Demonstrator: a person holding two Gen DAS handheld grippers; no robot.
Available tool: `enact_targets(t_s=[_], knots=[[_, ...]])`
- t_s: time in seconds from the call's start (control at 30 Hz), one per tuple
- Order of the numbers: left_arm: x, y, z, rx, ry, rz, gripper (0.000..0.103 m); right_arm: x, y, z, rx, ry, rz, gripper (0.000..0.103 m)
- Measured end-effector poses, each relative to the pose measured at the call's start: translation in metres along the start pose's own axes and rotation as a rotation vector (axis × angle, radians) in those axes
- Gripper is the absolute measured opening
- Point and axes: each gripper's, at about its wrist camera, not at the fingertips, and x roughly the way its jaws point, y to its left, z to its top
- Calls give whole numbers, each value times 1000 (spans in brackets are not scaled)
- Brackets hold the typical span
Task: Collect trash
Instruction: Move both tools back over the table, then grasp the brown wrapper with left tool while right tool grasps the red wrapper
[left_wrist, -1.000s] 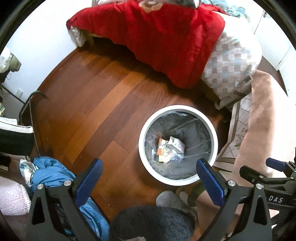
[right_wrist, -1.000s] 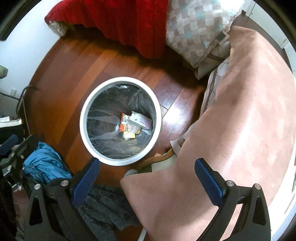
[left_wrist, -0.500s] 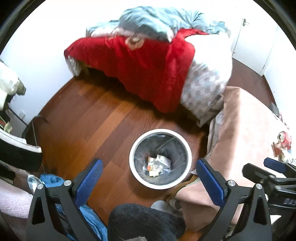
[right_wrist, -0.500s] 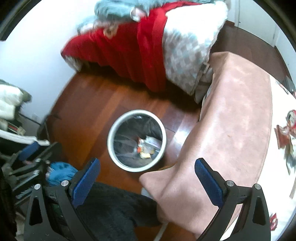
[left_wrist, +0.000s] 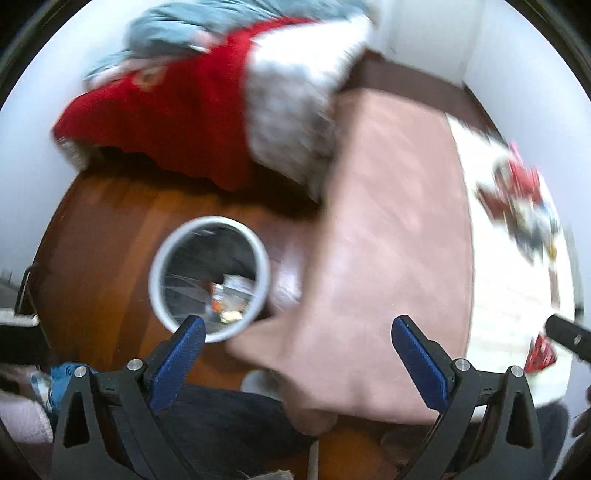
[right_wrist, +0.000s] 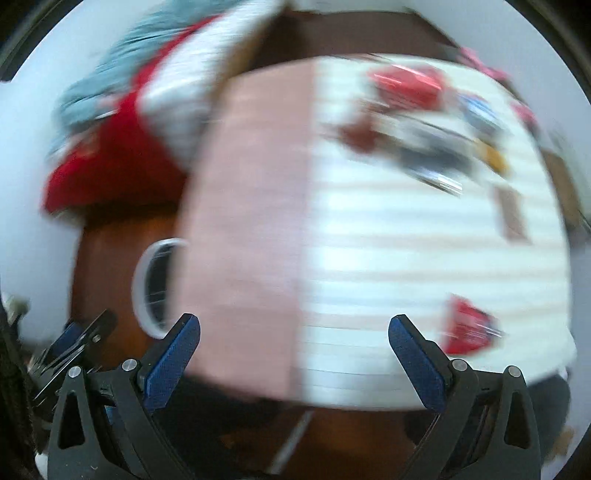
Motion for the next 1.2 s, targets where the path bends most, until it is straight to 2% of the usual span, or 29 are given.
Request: enact_targets(t_s=[0.13, 0.23, 0.3, 0.37, 0.43, 0.47, 0.57, 0.73, 0.77, 0.83, 1.0, 1.1, 1.2], knots=[[30, -60, -7, 90, 58, -10, 103, 22, -85, -4, 154, 37, -72, 103], [43, -92, -13, 140, 87, -8, 103, 34, -118, -9, 220, 50, -22, 102], [45, -102, -15, 158, 92, -7, 103, 38, -129, -12, 234, 43, -2, 88], [46, -110, -17, 173, 97, -9, 103, 43, -131, -13, 224, 43, 1, 84], [46, -115, -19, 185, 103, -5, 103, 48, -129, -13, 204, 47, -4, 70], [47, -116, -20, 193, 107, -2, 103, 54, -129, -10, 194, 48, -12, 58], [47, -121, -18, 196, 114, 0, 103, 51, -127, -9, 194, 3, 1, 35], [45, -137, 1, 214, 96, -27, 103, 36, -137, 11, 224, -54, 62, 30], [45, -143, 10, 223, 86, -37, 103, 35, -138, 22, 228, -64, 70, 24], [45, -156, 29, 246, 69, -56, 103, 29, -141, 40, 231, -82, 68, 24], [51, -211, 89, 383, -18, -111, 103, 34, -151, 100, 230, -103, 39, 24], [68, -232, 119, 448, -8, -156, 102, 39, -158, 123, 233, -97, 24, 24], [86, -253, 136, 493, 38, -241, 102, 46, -159, 141, 232, -82, 17, 24]])
